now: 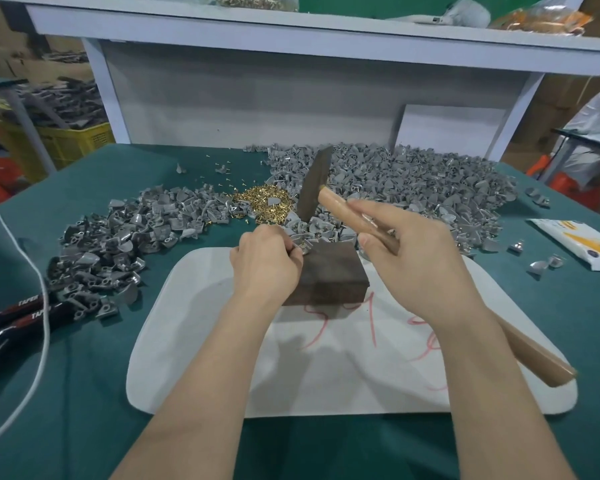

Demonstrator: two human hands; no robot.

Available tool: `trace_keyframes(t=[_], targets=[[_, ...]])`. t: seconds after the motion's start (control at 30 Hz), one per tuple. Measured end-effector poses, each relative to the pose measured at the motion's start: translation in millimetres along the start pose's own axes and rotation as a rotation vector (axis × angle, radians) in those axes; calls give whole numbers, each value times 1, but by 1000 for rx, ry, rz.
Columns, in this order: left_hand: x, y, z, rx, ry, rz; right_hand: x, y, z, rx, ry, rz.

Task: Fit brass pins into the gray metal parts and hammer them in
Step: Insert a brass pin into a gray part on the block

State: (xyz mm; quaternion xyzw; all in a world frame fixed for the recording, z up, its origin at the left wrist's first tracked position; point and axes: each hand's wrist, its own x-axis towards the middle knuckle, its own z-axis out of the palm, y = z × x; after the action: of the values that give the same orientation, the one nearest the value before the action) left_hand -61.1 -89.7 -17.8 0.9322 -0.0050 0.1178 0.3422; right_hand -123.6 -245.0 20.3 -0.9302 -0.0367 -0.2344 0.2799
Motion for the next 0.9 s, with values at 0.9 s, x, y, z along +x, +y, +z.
trace_keyframes(t=[0.9], targets=[[0,-1,-1,-29,-30,-12,3,3,0,-133,-131,31]])
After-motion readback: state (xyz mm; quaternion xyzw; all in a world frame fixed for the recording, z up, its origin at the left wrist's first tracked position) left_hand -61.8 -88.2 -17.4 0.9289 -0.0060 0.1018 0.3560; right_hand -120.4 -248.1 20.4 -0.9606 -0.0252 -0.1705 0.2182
